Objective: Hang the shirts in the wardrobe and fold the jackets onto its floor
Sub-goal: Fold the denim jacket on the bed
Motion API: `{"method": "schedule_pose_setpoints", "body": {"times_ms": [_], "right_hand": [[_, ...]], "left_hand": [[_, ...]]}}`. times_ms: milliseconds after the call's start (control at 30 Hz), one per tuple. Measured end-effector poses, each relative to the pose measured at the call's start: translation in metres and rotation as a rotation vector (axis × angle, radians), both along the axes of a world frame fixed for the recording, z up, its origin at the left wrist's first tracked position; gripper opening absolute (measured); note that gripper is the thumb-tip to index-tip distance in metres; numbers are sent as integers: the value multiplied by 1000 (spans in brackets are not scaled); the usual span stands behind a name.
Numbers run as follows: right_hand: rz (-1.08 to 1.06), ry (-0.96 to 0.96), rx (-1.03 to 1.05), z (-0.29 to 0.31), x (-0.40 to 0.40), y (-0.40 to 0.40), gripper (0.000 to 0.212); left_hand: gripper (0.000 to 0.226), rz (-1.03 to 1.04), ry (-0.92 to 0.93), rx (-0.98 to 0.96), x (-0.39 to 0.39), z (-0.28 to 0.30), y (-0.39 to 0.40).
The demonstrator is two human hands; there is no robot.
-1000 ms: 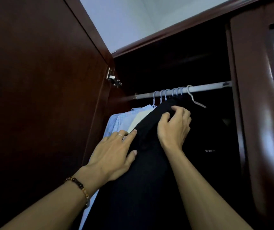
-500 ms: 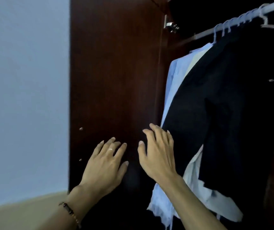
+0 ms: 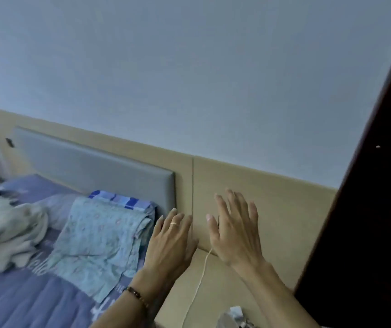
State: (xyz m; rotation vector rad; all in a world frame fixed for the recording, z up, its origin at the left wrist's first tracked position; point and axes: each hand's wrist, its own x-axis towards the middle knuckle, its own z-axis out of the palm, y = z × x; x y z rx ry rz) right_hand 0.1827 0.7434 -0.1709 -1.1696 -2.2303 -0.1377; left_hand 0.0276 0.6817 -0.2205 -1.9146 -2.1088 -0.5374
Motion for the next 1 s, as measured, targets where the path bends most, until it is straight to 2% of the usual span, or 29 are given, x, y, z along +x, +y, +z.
{"method": "schedule_pose_setpoints", "body": {"times_ms": [133,267,433,667,867,1000], "right_hand": [[208,-64,-69,-24,-131,-70,56],[336,-96,-145,-52,-250,-140,54],[476,-131,-276,-94,-390,-232,64],[603,-216,-461,-170,-520,-289,68],[711,-419,-611,-285,-647,-302,45],[765,-487,-572,-367,-724,-301,37]], "left_hand": [[55,271,-25,-20,-115,-29,-105],[60,441,-25,-69,-221,-57,-209],[58,646,-78,-179,-347,-89,-328],[57,769,-243,-244,-440,-153,-395],[56,839,-330,-343,-542,-256,-414],[54,912,-441,-455,-624,-326,-401]]}}
